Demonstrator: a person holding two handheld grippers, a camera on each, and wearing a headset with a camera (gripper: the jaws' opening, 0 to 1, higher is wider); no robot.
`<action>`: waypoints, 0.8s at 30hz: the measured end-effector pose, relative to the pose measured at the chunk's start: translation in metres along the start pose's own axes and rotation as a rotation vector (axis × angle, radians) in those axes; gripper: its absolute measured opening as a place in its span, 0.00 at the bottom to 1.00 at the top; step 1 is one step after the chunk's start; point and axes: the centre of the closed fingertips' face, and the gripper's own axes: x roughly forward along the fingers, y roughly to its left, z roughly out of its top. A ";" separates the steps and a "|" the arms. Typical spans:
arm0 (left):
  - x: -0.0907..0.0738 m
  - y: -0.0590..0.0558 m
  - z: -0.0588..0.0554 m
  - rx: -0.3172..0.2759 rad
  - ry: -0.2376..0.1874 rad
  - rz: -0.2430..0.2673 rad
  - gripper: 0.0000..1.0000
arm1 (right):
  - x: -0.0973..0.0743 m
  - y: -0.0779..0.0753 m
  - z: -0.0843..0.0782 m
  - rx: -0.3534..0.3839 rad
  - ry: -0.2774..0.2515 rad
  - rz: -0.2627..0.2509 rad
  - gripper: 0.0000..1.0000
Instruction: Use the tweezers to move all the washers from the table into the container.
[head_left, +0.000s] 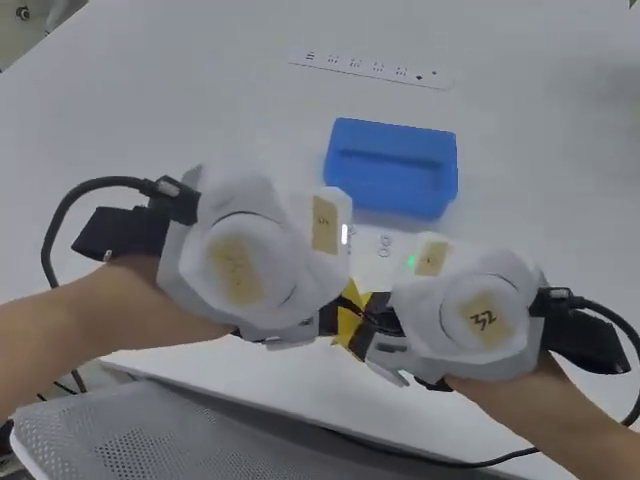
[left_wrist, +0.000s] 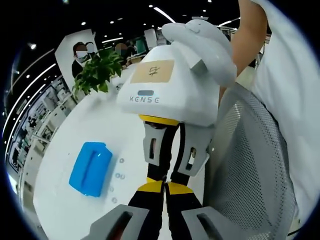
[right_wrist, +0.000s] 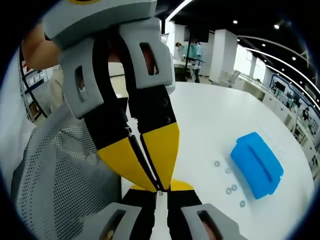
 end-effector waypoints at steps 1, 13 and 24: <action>-0.001 0.000 -0.001 0.003 -0.002 0.001 0.00 | 0.001 0.000 0.000 0.001 -0.002 -0.001 0.04; 0.001 -0.001 -0.002 -0.031 -0.061 0.048 0.00 | 0.012 0.000 -0.010 0.013 0.017 -0.014 0.03; -0.003 0.010 -0.011 -0.376 -0.189 0.206 0.14 | 0.011 -0.005 -0.011 0.087 0.015 -0.041 0.01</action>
